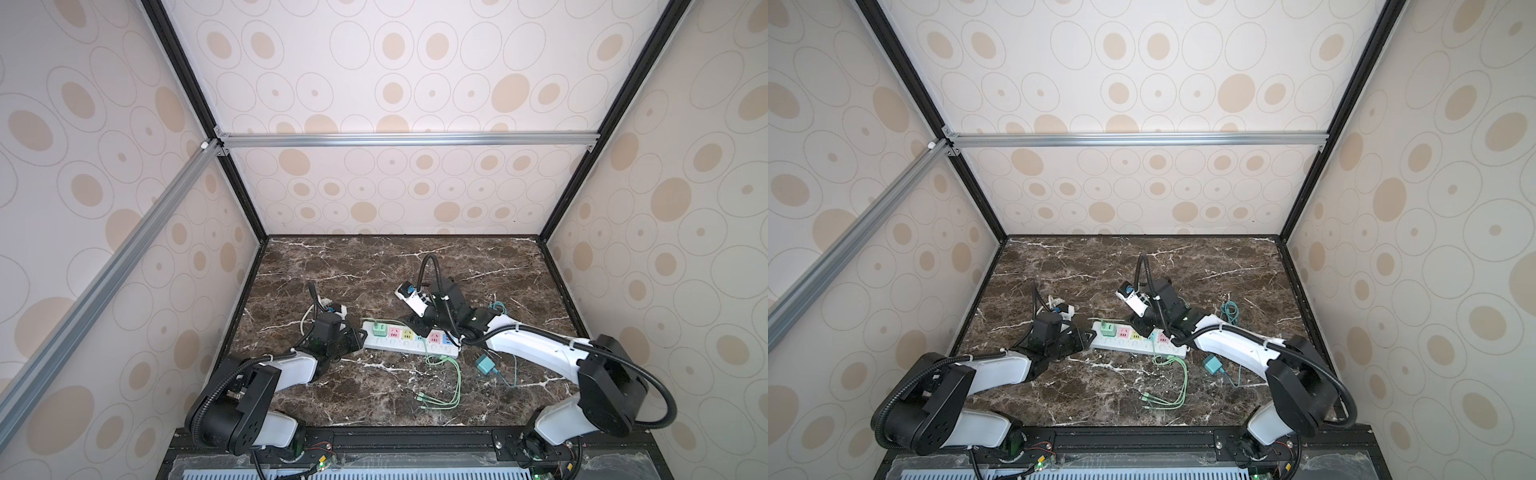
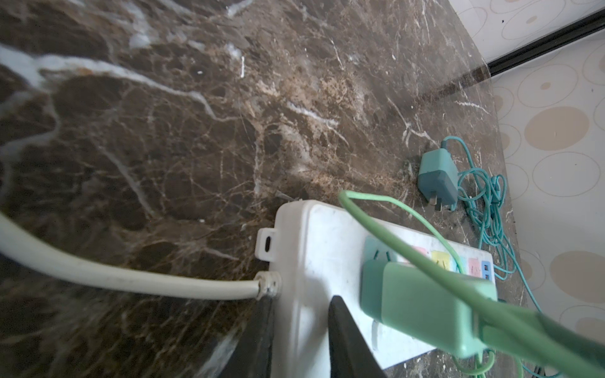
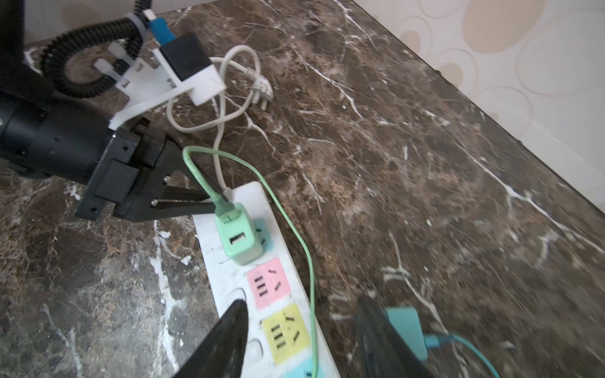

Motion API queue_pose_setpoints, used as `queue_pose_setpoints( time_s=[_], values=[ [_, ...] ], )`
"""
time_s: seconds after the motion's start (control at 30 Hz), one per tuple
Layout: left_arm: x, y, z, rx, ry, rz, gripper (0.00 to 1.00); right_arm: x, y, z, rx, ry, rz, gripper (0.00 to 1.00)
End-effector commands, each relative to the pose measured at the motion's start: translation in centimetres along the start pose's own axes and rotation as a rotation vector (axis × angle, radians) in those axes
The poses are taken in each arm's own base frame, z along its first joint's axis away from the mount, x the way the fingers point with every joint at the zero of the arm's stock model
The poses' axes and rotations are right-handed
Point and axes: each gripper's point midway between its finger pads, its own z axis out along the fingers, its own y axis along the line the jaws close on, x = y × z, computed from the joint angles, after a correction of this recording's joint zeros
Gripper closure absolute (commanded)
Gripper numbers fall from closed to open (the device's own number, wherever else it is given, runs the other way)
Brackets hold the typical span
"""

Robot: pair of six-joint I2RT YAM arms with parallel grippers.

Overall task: Insert plugs into power strip
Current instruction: Insert the plug into the socket.

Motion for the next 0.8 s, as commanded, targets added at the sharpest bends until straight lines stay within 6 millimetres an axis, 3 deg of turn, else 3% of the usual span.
queue_pose_setpoints(
  time_s=[0.0, 0.13, 0.23, 0.43, 0.77],
  values=[
    [0.7, 0.4, -0.1, -0.012, 0.029, 0.010, 0.70, 5.8, -0.9, -3.2, 0.105, 0.212, 0.150, 0.46],
    [0.6, 0.0, -0.3, 0.004, 0.027, 0.014, 0.69, 8.3, -1.8, -6.8, 0.203, 0.239, 0.288, 0.48],
    [0.3, -0.2, -0.5, 0.006, 0.018, 0.024, 0.69, 9.8, -0.9, -7.9, 0.175, 0.250, 0.347, 0.51],
    [0.0, -0.4, -0.6, 0.005, 0.014, 0.041, 0.69, 13.7, 1.1, -7.1, 0.099, 0.299, 0.363, 0.54],
    [-0.2, -0.4, -0.7, 0.004, 0.008, 0.049, 0.69, 15.0, 1.8, -5.1, 0.064, 0.301, 0.378, 0.58]
  ],
)
